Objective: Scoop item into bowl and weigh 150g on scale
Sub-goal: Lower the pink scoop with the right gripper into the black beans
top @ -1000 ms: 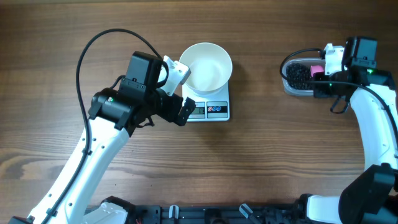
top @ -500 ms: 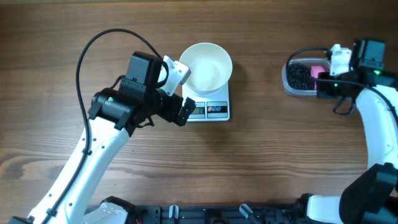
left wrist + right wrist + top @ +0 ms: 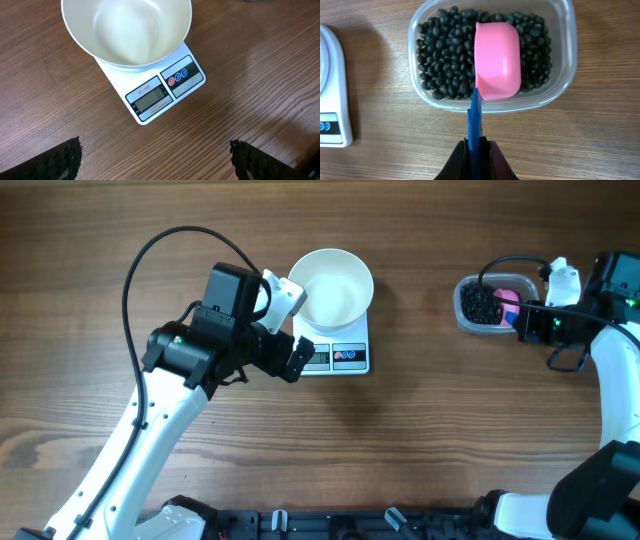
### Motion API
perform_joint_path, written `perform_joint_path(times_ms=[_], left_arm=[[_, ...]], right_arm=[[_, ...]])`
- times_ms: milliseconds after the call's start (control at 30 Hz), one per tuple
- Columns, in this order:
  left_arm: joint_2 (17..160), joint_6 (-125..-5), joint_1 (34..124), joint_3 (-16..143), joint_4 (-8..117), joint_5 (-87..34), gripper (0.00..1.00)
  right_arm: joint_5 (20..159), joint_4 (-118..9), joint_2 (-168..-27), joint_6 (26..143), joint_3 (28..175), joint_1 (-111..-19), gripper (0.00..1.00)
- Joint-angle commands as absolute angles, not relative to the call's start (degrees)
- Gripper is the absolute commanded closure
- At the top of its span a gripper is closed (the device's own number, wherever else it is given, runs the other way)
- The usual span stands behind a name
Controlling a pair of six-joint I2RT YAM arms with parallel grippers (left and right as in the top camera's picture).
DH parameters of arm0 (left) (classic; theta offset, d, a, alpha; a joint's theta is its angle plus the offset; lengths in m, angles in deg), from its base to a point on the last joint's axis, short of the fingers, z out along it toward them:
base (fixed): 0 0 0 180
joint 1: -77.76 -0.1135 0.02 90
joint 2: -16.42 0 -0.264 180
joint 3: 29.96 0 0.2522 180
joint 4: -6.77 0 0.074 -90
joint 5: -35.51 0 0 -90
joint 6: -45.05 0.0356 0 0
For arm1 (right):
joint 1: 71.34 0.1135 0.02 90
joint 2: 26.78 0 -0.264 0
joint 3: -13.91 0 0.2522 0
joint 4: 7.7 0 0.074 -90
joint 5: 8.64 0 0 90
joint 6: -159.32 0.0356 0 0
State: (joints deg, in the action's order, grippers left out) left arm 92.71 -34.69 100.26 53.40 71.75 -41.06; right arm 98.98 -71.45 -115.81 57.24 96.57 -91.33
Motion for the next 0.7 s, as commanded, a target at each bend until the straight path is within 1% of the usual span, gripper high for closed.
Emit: perform_joint_path(times_ms=[0,133,667], left_arm=[[92.49,-33.77,100.53,54.32,71.62,-40.14,0.0],[92.49,-33.77,100.53,54.32,71.62,-40.16,0.0],[92.51,-33.77,100.53,54.32,71.62,-40.14,0.0]], right_arm=[[102.5,-72.5,-116.58,57.57,95.79,-91.17,0.96],[105.48,-73.14,-116.58,57.5,95.79,-91.17,0.96],[105.45,-70.43,-116.77,58.99,95.04,-91.2,0.96]])
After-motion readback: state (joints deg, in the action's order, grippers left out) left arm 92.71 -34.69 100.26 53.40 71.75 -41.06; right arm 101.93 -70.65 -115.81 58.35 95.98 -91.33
